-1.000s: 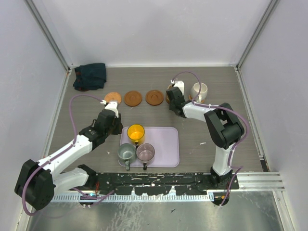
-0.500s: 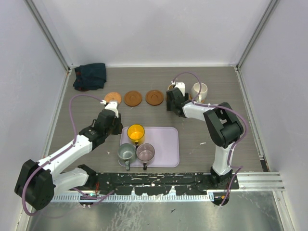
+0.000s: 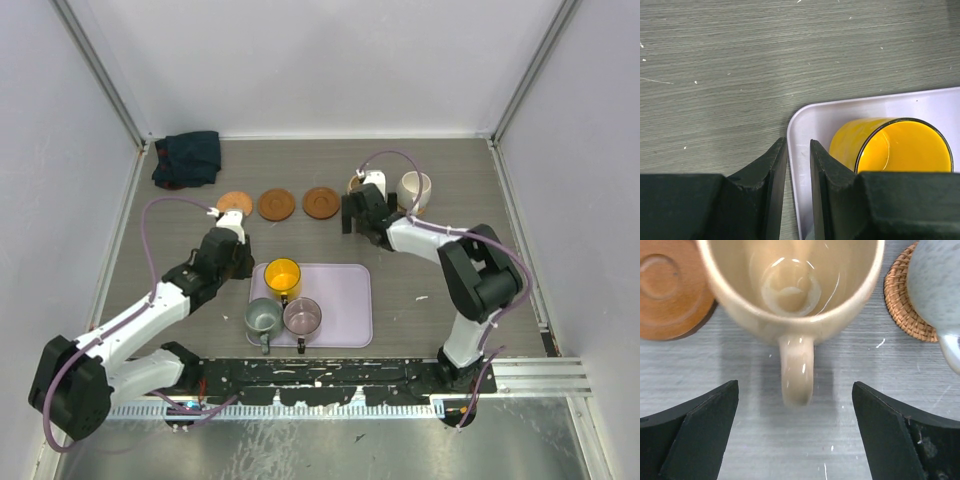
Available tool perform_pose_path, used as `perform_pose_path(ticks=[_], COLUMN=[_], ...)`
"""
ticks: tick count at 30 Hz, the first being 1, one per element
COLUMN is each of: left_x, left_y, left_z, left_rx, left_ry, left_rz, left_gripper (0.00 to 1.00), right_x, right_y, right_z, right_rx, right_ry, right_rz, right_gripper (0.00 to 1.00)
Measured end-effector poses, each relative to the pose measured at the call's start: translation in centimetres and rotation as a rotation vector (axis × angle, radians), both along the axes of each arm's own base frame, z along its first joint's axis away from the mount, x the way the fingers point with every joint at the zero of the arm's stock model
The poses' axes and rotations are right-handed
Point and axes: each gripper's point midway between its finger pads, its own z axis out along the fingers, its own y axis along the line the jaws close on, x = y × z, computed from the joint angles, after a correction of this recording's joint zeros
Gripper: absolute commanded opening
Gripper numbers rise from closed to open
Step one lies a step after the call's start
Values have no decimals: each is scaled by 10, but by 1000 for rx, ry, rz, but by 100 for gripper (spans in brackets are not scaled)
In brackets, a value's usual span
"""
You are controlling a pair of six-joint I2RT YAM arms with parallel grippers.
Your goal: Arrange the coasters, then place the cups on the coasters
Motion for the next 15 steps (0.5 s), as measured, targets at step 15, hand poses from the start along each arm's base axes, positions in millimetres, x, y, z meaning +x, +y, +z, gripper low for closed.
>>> perform_pose_path(ticks=[15], left_x=[5], left_y=[8], left_z=[23], left_rx=[24], left_ry=[-86], left_rz=[6], left_gripper=[28], right_x=[-48], right_y=[-29], right_z=[169], right_rx=[179], right_ry=[-421], right_rz=[-73], right_gripper=[100])
